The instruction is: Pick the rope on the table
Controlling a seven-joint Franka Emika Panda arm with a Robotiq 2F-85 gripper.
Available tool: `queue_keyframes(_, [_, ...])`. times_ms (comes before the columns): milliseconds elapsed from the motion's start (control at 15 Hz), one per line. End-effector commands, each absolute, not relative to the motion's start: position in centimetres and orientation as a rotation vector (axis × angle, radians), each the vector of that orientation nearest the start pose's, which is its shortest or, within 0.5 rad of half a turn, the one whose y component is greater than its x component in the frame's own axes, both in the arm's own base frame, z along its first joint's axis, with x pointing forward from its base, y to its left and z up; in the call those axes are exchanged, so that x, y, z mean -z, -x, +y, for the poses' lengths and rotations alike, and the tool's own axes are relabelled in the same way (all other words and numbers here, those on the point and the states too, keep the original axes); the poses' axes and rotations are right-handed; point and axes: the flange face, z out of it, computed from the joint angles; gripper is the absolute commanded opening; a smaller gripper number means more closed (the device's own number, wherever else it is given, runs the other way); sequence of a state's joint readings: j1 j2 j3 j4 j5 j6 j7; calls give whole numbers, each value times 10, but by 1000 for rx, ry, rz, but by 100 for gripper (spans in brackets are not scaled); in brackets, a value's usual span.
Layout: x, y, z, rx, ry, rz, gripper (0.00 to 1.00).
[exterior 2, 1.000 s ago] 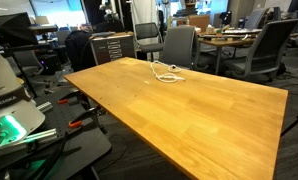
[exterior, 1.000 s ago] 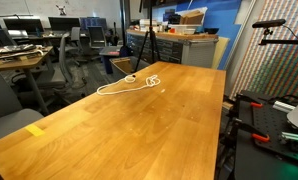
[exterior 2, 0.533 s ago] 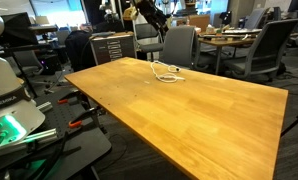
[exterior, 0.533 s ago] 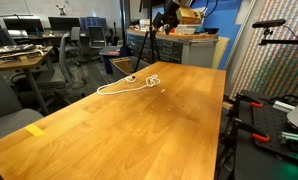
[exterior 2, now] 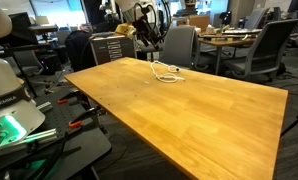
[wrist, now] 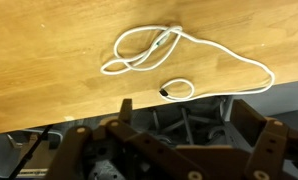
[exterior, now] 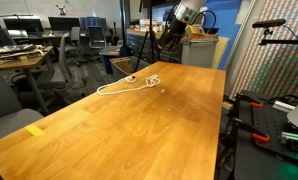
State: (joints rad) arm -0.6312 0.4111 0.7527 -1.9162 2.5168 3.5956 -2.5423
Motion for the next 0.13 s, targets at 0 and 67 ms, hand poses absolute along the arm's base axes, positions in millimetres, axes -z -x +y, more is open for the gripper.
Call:
queue_keyframes(0, [-306, -517, -28, 797, 2991, 137, 100])
queue_keyframes(67, [-306, -517, -27, 798, 2991, 135, 100])
